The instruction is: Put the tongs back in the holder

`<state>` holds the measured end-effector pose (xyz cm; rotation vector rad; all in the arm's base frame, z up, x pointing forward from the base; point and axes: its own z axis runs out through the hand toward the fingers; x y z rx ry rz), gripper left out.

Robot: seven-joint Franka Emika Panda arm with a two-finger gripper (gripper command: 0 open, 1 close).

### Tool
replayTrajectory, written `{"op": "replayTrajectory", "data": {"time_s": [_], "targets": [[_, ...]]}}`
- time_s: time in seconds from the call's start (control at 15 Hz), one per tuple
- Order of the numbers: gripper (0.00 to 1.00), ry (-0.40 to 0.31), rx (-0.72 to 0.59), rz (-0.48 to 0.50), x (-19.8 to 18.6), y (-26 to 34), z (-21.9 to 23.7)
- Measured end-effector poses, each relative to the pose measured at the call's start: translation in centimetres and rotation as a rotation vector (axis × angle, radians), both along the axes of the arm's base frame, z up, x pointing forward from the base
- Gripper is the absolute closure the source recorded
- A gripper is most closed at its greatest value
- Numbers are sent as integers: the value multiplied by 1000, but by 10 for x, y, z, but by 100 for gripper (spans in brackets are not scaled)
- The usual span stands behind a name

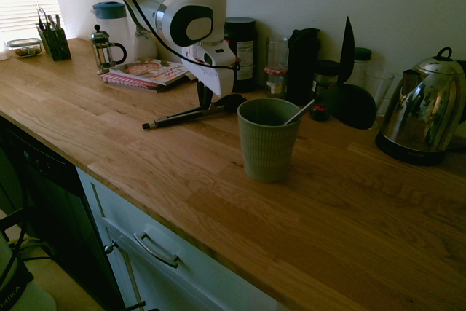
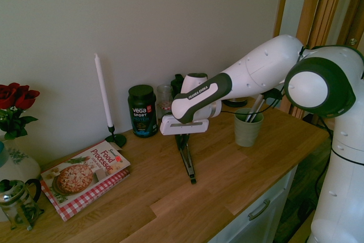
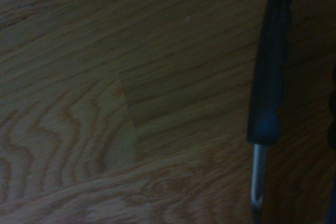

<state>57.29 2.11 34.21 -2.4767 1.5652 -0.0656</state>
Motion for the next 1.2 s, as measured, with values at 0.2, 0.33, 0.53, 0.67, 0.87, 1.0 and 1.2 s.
{"op": "replayTrajectory", "data": {"time_s": [0.2, 0.33, 0.53, 0.67, 0.87, 1.0, 1.2], "targets": [[100, -3, 3, 11, 0, 0, 0], [100, -10, 9, 13, 0, 0, 3], [100, -66, 14, 25, -3, 4, 45], [100, -117, 13, 46, -13, 9, 95], [100, -186, 7, 62, -36, 10, 162], [100, -233, -104, 14, -52, 2, 207], [100, -287, -291, -87, -95, -21, 288]]}}
